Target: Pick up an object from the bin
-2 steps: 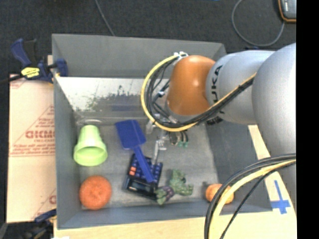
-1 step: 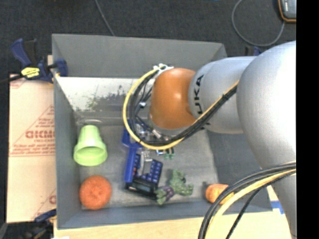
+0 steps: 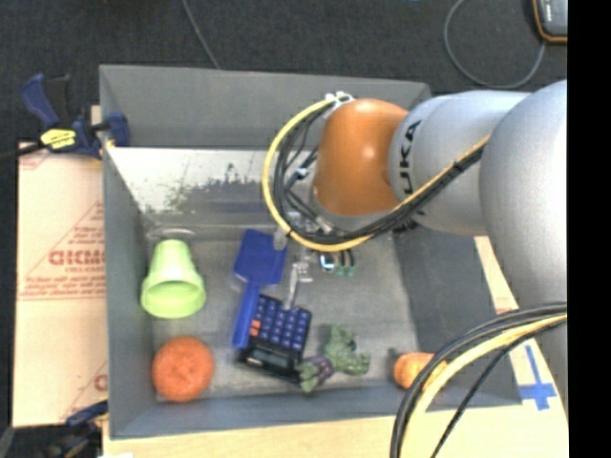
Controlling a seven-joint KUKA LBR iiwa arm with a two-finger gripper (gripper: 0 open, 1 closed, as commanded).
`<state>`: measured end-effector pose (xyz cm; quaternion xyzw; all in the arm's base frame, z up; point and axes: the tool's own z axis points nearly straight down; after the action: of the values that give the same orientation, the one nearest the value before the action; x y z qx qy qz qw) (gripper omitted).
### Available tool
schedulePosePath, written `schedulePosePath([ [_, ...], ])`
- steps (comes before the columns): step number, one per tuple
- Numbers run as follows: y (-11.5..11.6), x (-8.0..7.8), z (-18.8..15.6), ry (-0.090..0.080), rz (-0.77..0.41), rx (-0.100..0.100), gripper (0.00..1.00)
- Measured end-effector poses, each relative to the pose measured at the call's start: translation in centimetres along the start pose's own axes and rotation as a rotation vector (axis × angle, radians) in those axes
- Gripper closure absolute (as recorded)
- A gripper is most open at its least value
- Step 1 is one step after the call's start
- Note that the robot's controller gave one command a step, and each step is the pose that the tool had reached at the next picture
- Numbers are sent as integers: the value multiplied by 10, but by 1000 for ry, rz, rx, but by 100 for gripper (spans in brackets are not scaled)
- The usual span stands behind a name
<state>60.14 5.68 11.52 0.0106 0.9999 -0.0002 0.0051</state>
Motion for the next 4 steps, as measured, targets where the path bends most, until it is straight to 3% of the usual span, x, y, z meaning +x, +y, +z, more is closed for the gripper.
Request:
schedulePosePath([
  [1, 30, 19, -6, 0, -194, -4, 0],
  [2, 45, 13, -21, -2, 29, -2, 0],
  [3, 6, 40, 47, 1, -55, -4, 0],
  [4, 40, 13, 33, -16, -489, -1, 0],
])
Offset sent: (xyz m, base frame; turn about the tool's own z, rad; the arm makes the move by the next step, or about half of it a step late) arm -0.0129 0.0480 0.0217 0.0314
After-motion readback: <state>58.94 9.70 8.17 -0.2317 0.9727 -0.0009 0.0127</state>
